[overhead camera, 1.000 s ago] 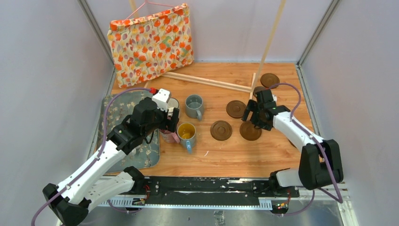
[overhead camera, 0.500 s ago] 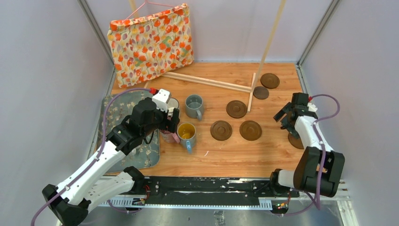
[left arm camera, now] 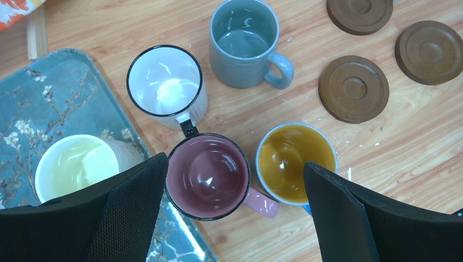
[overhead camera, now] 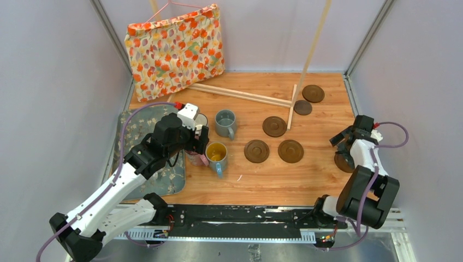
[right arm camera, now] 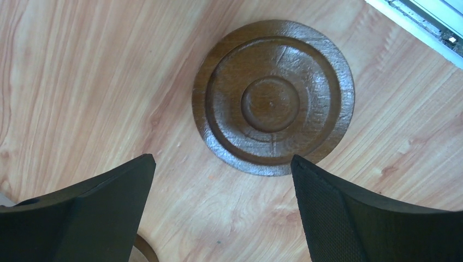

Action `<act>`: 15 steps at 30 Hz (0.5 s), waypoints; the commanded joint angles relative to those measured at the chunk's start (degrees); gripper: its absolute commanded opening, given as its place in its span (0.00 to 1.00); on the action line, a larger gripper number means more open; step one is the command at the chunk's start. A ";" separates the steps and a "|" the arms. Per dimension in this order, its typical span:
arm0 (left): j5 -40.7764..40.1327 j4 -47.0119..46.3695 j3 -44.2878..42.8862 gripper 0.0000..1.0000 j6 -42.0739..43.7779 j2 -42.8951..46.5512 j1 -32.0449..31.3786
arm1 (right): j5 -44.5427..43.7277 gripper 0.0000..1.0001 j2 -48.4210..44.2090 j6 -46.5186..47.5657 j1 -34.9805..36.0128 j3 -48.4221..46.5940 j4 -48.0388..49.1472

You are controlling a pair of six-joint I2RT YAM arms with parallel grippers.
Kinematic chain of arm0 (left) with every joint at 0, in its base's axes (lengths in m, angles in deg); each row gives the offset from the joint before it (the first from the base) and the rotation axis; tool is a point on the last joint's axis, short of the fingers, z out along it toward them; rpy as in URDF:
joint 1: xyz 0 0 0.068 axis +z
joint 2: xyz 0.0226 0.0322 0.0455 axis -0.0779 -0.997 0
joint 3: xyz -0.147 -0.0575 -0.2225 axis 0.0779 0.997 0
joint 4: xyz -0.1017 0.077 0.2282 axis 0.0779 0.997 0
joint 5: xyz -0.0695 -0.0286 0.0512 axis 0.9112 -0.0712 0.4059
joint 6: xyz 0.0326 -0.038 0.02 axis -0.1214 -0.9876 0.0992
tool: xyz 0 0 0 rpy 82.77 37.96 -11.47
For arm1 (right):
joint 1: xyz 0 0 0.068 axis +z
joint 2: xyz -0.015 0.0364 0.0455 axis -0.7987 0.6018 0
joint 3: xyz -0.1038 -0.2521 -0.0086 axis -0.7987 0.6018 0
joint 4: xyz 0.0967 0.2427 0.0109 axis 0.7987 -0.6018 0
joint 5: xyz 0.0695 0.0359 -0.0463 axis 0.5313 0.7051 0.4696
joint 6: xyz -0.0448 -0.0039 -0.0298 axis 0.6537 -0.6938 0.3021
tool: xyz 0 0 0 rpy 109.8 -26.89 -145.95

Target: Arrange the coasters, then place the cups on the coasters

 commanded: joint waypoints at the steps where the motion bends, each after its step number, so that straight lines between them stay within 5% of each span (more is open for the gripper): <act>1: 1.01 -0.28 -0.09 1.00 -0.21 -0.42 0.37 | 3.24 1.00 2.25 0.68 -3.93 1.47 3.26; 15: 1.07 -0.29 -0.06 1.00 -0.12 -0.21 0.37 | 12.90 0.99 13.46 -0.02 -6.18 -2.21 8.08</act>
